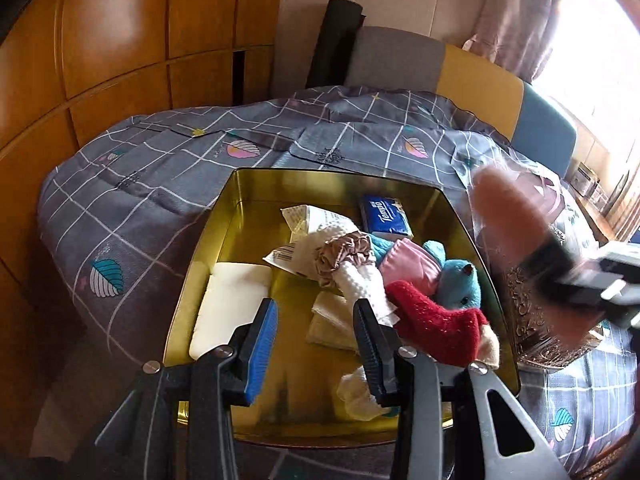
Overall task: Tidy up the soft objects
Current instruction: 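Carry the pink towel roll into the gold tray and open the right tool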
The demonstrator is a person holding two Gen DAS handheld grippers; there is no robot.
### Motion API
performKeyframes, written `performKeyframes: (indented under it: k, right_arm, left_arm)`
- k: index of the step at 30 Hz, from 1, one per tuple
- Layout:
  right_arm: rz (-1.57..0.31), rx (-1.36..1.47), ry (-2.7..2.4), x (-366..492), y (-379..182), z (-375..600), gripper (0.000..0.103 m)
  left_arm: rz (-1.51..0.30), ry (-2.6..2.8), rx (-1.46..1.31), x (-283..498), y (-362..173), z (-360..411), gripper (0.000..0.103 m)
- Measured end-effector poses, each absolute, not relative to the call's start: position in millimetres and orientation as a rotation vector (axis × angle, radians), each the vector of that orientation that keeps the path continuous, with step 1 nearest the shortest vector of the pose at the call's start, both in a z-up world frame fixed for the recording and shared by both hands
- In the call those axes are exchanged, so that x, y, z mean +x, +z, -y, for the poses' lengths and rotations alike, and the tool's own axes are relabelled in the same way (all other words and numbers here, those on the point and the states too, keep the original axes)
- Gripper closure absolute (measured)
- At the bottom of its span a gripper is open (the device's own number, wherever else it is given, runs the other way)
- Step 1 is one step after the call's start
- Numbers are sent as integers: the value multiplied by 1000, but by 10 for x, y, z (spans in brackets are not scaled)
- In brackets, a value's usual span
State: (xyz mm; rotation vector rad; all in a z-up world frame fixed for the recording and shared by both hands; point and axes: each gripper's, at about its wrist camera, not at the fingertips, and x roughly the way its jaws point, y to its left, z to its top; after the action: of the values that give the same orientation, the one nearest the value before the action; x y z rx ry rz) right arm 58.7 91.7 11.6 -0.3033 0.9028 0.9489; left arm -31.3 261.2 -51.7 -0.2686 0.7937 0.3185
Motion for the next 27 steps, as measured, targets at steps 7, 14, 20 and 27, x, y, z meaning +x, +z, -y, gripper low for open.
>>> performKeyframes:
  k: [7, 14, 20, 27]
  right_arm:
    - [-1015, -431, 912, 651, -674, -1661, 68]
    - [-1017, -396, 831, 953, -819, -1705, 68]
    - [-1006, -425, 826, 931, -841, -1725, 68]
    - [-1007, -409, 827, 858, -909, -1561, 68]
  left_arm:
    - [-805, 313, -269, -323, -562, -2615, 64]
    - [-818, 296, -264, -288, -601, -2557, 64]
    - [-806, 302, -259, -304, -576, -2523, 64]
    - [-807, 306, -254, -307, -554, -2508, 64]
